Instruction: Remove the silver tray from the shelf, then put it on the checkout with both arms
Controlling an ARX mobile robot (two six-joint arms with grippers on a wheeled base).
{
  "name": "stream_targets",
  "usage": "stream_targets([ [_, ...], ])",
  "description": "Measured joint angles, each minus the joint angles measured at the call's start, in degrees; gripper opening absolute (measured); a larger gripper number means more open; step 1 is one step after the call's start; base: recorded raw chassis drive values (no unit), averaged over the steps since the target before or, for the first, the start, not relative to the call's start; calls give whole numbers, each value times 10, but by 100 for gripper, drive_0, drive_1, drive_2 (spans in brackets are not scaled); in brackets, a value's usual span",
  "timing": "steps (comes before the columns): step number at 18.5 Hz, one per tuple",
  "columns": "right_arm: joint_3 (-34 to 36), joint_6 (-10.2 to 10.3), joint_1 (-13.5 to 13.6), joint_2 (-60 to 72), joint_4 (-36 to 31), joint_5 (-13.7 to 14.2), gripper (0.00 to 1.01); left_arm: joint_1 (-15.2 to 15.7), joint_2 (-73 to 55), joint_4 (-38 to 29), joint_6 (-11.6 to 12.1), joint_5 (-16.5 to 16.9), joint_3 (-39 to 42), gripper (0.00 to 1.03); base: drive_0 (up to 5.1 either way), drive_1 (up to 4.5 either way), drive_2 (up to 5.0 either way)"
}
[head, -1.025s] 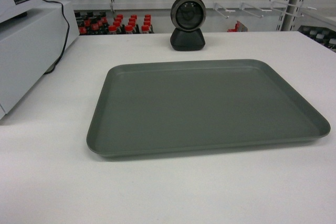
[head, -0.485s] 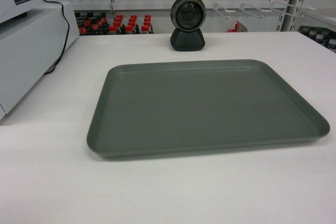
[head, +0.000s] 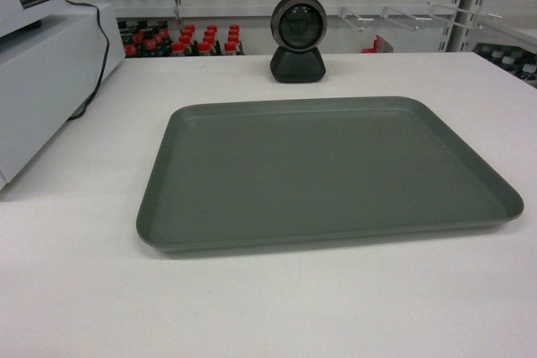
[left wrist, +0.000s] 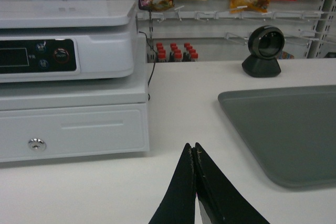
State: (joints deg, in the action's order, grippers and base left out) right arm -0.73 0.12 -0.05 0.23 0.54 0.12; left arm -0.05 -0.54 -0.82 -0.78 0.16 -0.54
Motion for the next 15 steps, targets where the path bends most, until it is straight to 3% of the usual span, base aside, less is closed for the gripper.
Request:
stream_targets([
  [5,0,0,0,0,-3,-1,2,0,0,10,0,-2,0,2,0,0,0],
  [6,0,0,0,0,-3,-1,2,0,0,10,0,-2,0,4,0,0,0],
  [7,0,0,0,0,-3,-1,6,0,0,10,0,-2,0,13,0,0,0],
  [9,0,0,0,0,-3,-1,21,0,0,10,0,-2,0,27,0,0,0],
  [10,0,0,0,0,-3,-1,34,0,0,10,0,-2,0,40,0,0,0],
  [15,0,0,0,0,-3,-1,78,0,0,10,0,-2,0,84,0,0,0],
])
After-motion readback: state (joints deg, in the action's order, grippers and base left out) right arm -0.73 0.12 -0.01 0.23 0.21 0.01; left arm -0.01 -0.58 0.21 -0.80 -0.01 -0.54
